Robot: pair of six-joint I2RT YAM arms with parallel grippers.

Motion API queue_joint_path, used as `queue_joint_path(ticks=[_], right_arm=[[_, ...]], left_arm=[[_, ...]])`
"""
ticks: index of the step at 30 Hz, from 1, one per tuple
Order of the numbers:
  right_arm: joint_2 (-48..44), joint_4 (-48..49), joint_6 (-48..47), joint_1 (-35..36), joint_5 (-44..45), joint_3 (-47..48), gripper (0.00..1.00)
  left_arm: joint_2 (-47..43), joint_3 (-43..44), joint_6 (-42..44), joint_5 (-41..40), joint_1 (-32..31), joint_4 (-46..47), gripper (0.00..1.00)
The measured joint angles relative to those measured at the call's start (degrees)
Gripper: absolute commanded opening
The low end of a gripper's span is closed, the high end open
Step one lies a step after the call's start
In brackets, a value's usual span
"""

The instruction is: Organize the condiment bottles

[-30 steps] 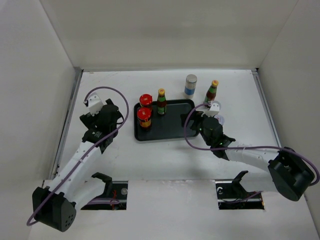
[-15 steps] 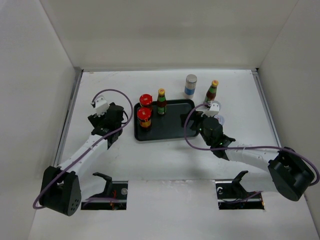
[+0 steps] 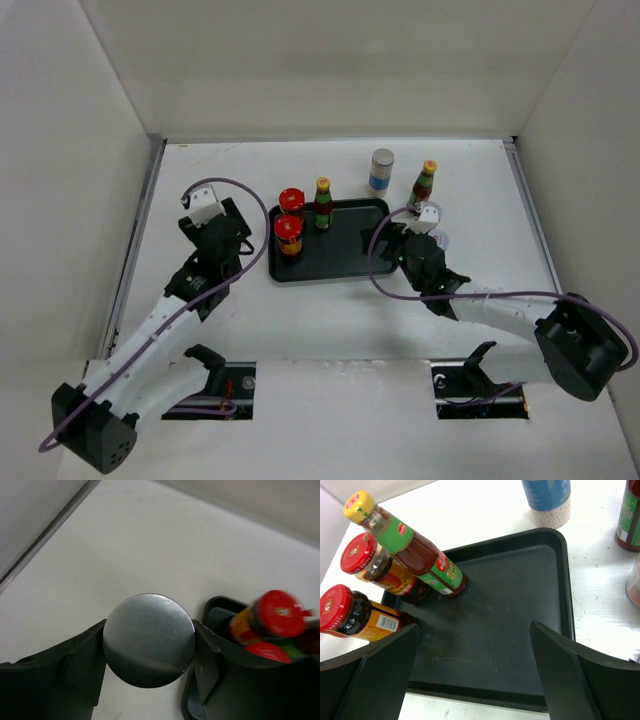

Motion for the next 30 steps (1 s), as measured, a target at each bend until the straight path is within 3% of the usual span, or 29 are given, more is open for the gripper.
queue_joint_path(ticks=[8,13,19,23,28,30], right_arm=[[0.07,-0.28,0.09,-0.42,0.0,0.0,0.98],[-0.33,-0.33,0.11,-0.81,0.02,0.0,0.97],[-4.24,0.07,0.31,-1.27,0.81,-1.31,0.92],[-7.08,0.46,0.7,-1.95,1.77,-2.69,0.78],[-7.63,0.55,1.03,-2.43,2.1,-3.13,0.46],[-7.69,0.5,1.49,-2.84,2.14,-3.15,0.39]], left_arm=[[-2.05,16.0,7.89,-1.81,-17.27,5.38,0.45],[3.37,17.55,10.21,-1.2,-25.92,11.19,0.45],[15.63,17.55,10.34,0.98,-29.97,12.52,0.45],[21.31,16.7,9.73,1.99,-30.75,14.47,0.45],[26.67,14.8,8.63,2.62,-31.17,18.91,0.45],[28.41,13.11,8.02,2.91,-30.71,20.92,0.45]])
